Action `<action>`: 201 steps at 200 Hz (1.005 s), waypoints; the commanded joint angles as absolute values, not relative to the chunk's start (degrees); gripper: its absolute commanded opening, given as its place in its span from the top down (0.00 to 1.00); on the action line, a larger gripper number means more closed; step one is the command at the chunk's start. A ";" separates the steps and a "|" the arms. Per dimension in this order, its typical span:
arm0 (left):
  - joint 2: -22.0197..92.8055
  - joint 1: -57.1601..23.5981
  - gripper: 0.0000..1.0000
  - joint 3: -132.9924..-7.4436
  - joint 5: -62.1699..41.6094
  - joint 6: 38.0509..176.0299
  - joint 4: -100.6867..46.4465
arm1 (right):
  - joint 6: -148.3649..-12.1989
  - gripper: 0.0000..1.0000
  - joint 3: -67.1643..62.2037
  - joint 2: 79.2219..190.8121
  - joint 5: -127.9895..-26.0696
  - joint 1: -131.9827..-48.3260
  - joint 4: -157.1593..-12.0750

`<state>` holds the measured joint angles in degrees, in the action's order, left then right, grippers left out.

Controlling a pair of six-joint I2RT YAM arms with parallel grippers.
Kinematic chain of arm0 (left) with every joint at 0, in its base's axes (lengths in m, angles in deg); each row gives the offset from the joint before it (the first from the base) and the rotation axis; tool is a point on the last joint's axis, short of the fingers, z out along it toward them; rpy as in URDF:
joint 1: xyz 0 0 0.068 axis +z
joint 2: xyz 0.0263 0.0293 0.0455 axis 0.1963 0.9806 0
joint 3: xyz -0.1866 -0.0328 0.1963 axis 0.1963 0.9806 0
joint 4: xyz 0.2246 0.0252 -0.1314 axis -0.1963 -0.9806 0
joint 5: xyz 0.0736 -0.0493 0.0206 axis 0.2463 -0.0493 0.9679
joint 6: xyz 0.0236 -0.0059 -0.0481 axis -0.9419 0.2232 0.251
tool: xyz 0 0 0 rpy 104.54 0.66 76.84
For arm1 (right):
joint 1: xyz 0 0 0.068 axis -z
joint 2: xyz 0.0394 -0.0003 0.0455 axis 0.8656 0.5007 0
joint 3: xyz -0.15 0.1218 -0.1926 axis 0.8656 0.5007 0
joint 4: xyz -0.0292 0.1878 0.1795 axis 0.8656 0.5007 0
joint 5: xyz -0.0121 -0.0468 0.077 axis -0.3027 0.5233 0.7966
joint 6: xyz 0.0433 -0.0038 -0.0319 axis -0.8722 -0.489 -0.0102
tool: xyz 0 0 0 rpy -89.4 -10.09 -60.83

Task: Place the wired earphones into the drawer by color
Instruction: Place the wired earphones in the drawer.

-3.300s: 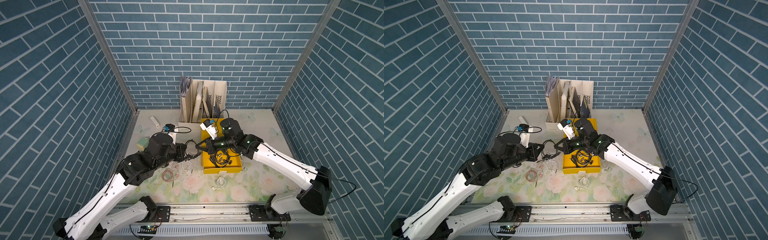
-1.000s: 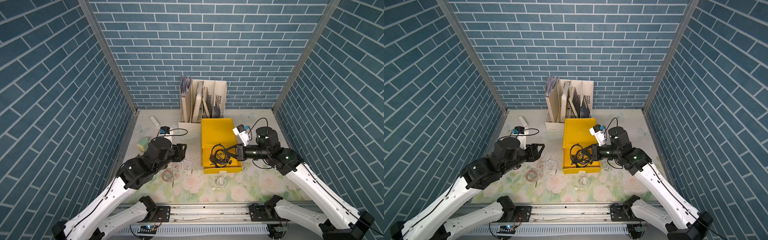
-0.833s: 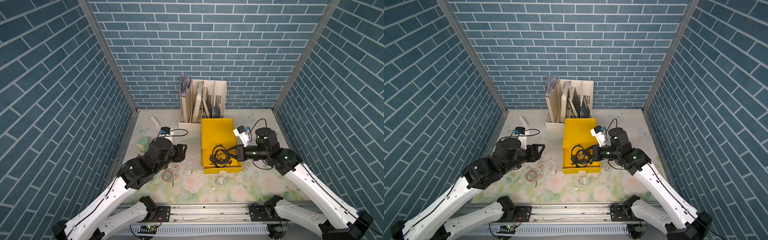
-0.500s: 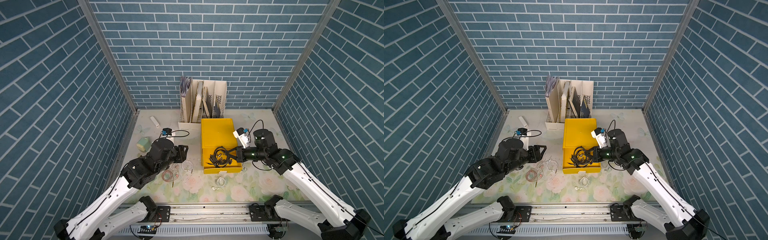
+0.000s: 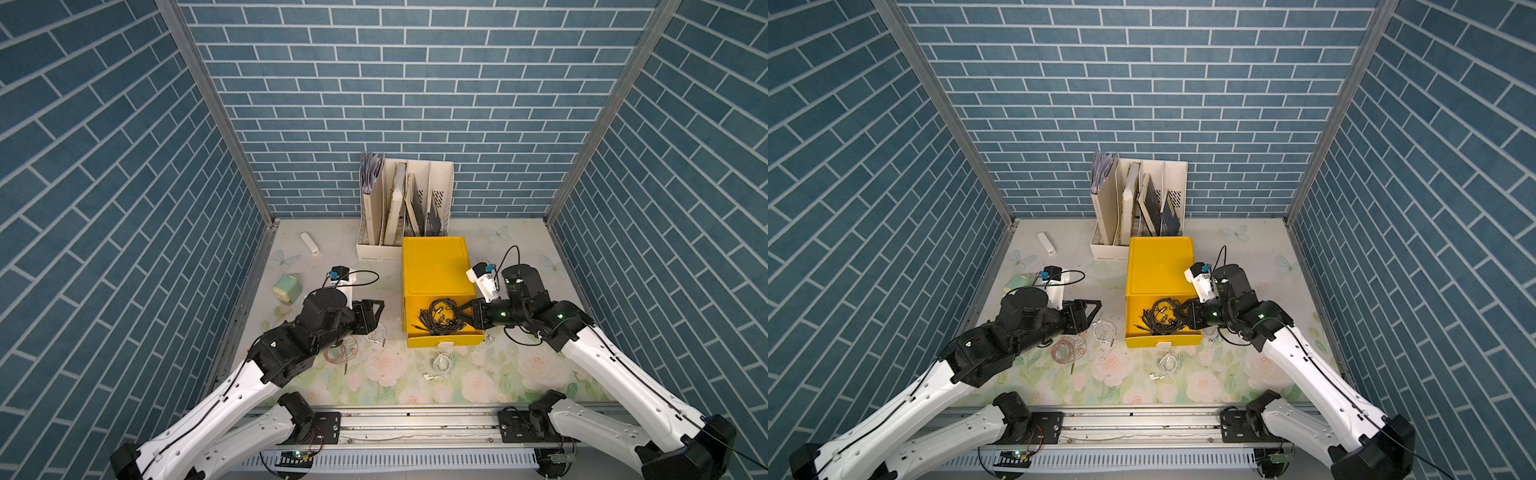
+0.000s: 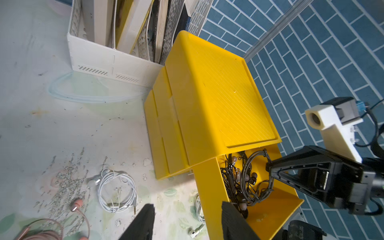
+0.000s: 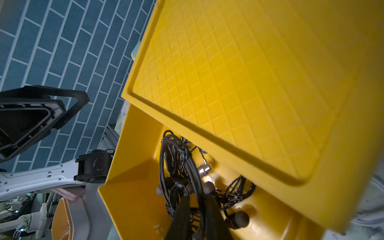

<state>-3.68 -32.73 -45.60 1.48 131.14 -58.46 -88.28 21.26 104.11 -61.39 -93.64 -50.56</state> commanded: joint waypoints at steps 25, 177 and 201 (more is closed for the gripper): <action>-7.99 -33.95 0.40 -40.59 -3.06 134.11 -52.27 | -86.80 0.61 19.83 103.97 -63.21 -93.28 -48.75; 0.80 -87.65 0.94 -30.83 44.92 160.99 -39.54 | -84.29 0.85 -5.26 120.05 -68.80 -89.24 -46.91; 12.01 -88.67 1.00 -33.15 46.42 156.62 -23.73 | -84.96 0.96 -8.07 125.22 -66.95 -88.68 -50.47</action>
